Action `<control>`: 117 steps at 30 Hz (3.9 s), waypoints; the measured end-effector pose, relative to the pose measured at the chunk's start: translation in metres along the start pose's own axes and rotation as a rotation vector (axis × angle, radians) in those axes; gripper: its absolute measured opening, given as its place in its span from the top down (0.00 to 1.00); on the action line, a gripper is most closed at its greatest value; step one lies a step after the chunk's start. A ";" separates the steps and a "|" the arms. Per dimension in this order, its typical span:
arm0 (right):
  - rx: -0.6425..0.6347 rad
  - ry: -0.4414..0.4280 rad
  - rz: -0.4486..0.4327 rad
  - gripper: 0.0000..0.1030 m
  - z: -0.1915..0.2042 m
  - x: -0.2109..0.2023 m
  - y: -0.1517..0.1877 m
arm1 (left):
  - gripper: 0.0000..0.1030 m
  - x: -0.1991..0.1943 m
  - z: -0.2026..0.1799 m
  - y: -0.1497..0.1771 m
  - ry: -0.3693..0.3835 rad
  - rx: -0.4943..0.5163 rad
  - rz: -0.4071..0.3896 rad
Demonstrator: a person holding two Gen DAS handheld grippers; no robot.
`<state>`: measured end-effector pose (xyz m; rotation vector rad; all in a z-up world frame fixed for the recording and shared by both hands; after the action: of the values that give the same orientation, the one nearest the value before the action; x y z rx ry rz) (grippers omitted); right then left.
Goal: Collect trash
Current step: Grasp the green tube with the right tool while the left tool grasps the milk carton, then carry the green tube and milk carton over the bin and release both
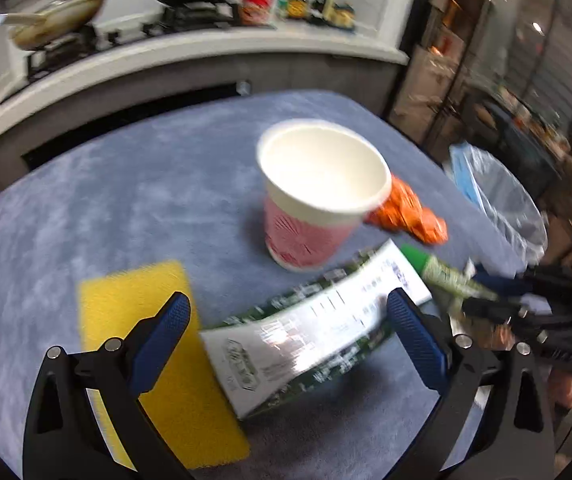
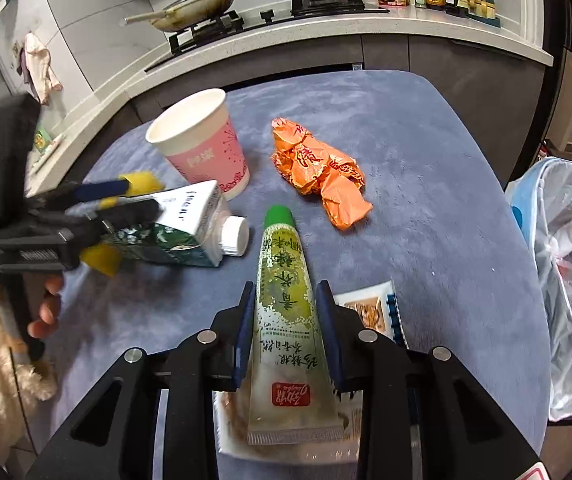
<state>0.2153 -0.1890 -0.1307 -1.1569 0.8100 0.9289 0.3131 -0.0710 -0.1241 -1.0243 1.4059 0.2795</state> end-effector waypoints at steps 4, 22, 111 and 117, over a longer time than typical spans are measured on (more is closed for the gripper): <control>0.006 -0.007 -0.017 0.75 0.003 -0.014 0.004 | 0.08 0.000 -0.020 0.017 -0.010 0.081 0.037; -0.001 0.013 0.003 0.77 -0.006 -0.020 0.028 | 0.15 -0.008 -0.053 0.066 -0.189 -0.186 -0.005; 0.443 0.247 -0.239 0.54 -0.296 -0.143 0.032 | 0.37 0.056 -0.328 -0.117 -0.025 0.091 -0.059; 0.422 0.222 -0.257 0.54 -0.272 -0.155 0.039 | 0.36 0.033 -0.310 -0.100 -0.032 0.055 -0.085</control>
<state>0.1020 -0.4767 -0.0665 -0.9706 0.9559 0.3940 0.1816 -0.3645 -0.0615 -1.0271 1.3302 0.1929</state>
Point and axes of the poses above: each gripper's, at about its wrist camera, not at the fingertips, and x roughly the way its jaws point, z to its left, y to its underside, the point moved 8 cm from there along x, roughly the way its jaws point, and after that the axes turned 12 degrees about z, right-handed, at the moved point
